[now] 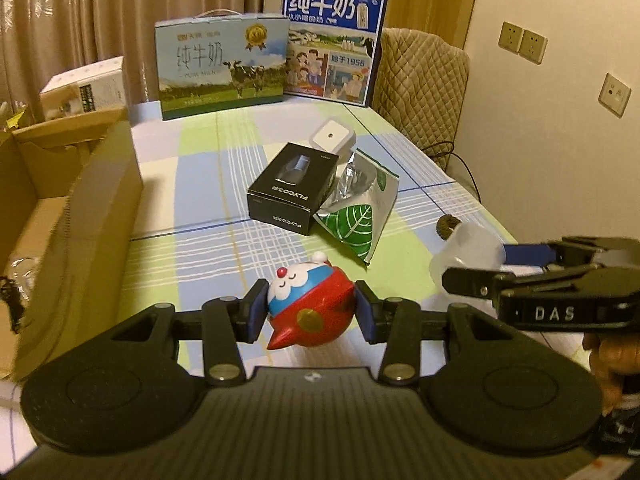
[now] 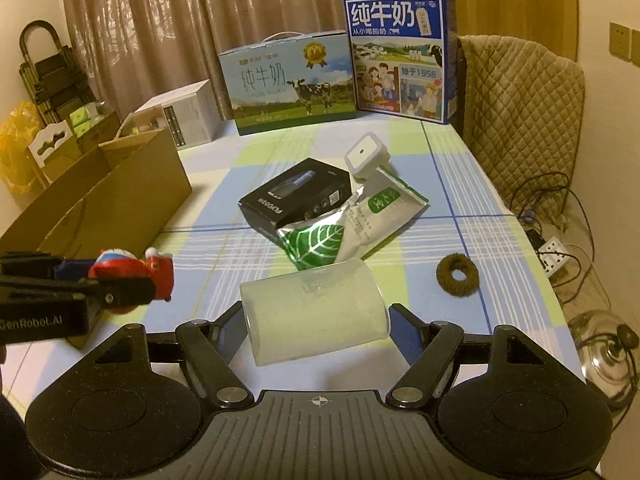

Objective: Organize objects
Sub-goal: 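Carry the red doll and clear cup over the cardboard box with both tools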

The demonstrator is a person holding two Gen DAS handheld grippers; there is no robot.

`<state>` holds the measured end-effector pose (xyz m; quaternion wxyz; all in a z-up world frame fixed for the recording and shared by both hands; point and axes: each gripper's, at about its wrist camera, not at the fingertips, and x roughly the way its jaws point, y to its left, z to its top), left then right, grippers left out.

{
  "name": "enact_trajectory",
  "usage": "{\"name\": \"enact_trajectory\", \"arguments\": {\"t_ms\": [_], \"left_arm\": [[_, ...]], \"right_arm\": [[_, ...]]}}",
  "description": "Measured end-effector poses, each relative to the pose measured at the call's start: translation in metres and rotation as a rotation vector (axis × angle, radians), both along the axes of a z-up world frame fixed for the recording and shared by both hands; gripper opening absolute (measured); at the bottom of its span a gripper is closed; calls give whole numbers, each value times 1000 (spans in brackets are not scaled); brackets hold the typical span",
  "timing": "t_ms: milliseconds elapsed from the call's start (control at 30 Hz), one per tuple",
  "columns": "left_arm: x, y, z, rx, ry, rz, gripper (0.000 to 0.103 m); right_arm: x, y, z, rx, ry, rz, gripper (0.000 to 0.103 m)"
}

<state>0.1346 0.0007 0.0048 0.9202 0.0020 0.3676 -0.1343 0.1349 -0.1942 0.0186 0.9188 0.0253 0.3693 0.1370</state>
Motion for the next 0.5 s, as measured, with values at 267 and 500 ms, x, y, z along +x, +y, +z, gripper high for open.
{"name": "enact_trajectory", "arguments": {"t_ms": [267,500], "left_arm": [[-29,9,26,-6,-34,17,40],[-48,15,41,-23,-55,27,40]], "right_arm": [[-34,11,27,-6,-37,-4,72],[-51,20,45,-11,-73,15,72]]}}
